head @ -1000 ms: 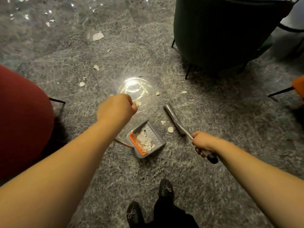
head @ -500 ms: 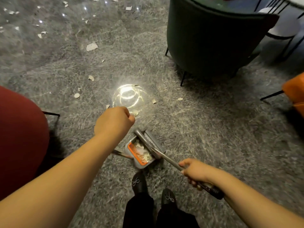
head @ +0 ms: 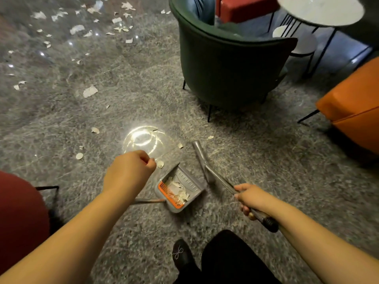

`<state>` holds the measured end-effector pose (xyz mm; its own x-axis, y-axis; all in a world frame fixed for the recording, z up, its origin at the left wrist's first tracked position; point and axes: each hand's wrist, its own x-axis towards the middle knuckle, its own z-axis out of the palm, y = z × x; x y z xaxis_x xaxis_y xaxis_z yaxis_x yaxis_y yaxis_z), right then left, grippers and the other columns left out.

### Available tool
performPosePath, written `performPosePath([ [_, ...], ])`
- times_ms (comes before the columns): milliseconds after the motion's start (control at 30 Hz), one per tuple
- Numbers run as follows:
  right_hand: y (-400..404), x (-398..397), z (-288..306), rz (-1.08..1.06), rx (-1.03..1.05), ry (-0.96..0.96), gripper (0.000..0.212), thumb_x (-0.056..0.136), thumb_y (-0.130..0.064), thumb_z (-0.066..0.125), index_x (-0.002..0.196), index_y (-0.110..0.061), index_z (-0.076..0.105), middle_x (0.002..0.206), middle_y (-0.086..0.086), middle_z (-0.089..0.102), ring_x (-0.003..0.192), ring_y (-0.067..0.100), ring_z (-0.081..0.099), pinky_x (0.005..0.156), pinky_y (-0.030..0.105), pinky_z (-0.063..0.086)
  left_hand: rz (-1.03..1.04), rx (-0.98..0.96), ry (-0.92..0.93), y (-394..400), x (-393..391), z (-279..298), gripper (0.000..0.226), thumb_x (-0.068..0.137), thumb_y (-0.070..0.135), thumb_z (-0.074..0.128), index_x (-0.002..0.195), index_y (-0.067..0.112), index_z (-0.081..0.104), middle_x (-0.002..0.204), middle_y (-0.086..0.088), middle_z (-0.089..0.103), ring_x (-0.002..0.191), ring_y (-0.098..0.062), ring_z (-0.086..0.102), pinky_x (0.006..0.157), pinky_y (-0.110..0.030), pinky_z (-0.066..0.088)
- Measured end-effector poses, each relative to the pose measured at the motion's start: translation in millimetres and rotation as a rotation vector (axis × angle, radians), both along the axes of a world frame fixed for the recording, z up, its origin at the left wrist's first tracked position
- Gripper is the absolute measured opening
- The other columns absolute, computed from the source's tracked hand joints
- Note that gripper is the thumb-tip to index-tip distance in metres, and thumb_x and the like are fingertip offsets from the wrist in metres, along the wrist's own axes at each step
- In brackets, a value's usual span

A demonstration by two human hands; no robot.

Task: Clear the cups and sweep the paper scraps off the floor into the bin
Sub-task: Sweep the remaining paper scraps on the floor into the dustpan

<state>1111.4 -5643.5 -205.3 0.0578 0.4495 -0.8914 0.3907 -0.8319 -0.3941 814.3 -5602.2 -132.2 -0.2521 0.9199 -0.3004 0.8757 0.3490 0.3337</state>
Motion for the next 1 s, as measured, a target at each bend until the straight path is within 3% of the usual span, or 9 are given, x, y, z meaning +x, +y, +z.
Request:
performPosePath([
  [200,69.1,15.8,-3.2,-0.051,0.073,-0.035,0.045,0.099,-0.005,0.039,0.143,-0.015,0.034,0.055,0.009,0.041,0.043,0.018,0.036,0.037,0.016,0.031,0.008,0.007,0.003,46.4,-5.1,2.1,0.019,0.09,0.042,0.058,0.075,0.032,0.063,0.068,0.008,0.063,0.07,-0.018,0.057,0.055,-0.028,0.037],
  [333,134.4,29.2,-14.4,-0.028,0.073,-0.109,0.046,0.097,-0.003,0.037,0.141,-0.016,0.037,0.059,0.01,0.043,0.045,0.016,0.038,0.038,0.018,0.032,0.03,0.002,-0.015,84.8,-7.0,-0.4,0.018,0.089,0.043,0.06,0.074,0.033,0.064,0.074,0.007,0.067,0.075,-0.02,0.062,0.061,-0.03,0.044],
  [667,282.8,42.3,-49.6,0.334,-0.018,-0.254,0.029,0.091,0.007,0.036,0.116,0.001,0.05,0.052,0.015,0.048,0.045,0.022,0.046,0.045,0.029,0.038,0.014,-0.082,0.08,177.5,0.3,6.6,0.018,0.09,0.045,0.059,0.074,0.036,0.058,0.071,0.013,0.063,0.068,-0.01,0.057,0.055,-0.027,0.038],
  [767,300.3,30.7,-59.6,0.425,-0.078,-0.267,0.023,0.091,0.006,0.032,0.101,0.002,0.052,0.043,0.01,0.048,0.037,0.019,0.045,0.04,0.024,0.039,0.066,-0.112,0.099,184.2,-9.4,9.7,0.02,0.089,0.047,0.059,0.072,0.037,0.056,0.069,0.014,0.061,0.068,-0.011,0.055,0.055,-0.027,0.038],
  [1000,303.4,-27.1,-58.4,0.686,-0.115,-0.209,0.019,0.09,0.005,0.036,0.1,0.0,0.052,0.06,0.008,0.05,0.052,0.02,0.048,0.047,0.03,0.039,0.238,-0.147,0.078,169.9,-44.7,16.2,0.022,0.086,0.044,0.06,0.066,0.035,0.058,0.064,0.013,0.062,0.07,-0.016,0.06,0.061,-0.03,0.045],
])
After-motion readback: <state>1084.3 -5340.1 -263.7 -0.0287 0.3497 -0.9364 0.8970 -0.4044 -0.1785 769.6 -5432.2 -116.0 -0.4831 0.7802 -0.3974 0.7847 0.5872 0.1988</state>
